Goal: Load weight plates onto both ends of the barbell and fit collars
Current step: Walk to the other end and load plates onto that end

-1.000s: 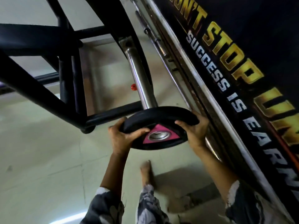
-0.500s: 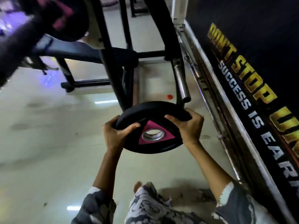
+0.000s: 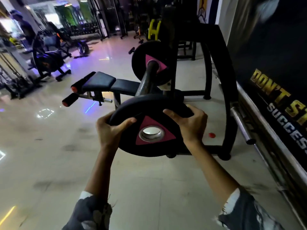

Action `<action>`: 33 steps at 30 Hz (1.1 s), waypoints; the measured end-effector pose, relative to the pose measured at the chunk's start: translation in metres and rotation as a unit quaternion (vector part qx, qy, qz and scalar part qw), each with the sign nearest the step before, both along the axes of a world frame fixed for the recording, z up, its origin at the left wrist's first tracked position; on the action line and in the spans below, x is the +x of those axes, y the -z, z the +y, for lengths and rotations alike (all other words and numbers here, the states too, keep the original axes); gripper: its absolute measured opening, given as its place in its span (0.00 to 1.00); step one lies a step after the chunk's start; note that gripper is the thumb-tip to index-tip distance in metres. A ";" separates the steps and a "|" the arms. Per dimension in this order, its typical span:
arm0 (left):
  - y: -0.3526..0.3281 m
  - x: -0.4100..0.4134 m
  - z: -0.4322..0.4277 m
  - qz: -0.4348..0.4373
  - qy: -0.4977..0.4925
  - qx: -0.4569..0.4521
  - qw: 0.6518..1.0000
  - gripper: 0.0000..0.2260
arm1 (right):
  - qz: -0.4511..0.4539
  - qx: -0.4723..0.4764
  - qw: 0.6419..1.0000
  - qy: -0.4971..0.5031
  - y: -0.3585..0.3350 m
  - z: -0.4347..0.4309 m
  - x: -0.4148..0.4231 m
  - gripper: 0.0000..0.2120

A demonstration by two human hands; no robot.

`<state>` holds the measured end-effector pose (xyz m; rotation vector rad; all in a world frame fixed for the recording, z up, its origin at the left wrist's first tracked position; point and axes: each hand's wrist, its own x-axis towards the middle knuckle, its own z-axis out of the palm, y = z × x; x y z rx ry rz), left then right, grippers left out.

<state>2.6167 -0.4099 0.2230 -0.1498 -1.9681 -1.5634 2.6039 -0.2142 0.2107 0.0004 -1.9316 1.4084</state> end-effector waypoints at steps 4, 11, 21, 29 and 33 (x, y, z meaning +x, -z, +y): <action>-0.005 -0.024 -0.044 0.000 0.026 -0.007 1.000 0.08 | -0.011 -0.007 1.000 0.017 -0.002 -0.042 -0.015 0.29; -0.007 -0.046 -0.064 0.007 0.092 0.012 0.996 0.19 | 0.010 0.004 0.998 0.062 -0.008 -0.063 -0.013 0.25; -0.009 -0.085 -0.058 0.020 0.108 -0.006 0.994 0.13 | -0.011 -0.040 0.996 0.074 -0.019 -0.059 -0.043 0.28; -0.014 -0.150 -0.045 0.117 0.067 -0.076 0.988 0.27 | 0.023 -0.009 0.996 0.083 -0.017 -0.048 -0.112 0.27; -0.010 -0.206 -0.042 0.128 0.078 -0.102 0.983 0.37 | 0.033 0.009 0.998 0.057 -0.019 -0.040 -0.159 0.38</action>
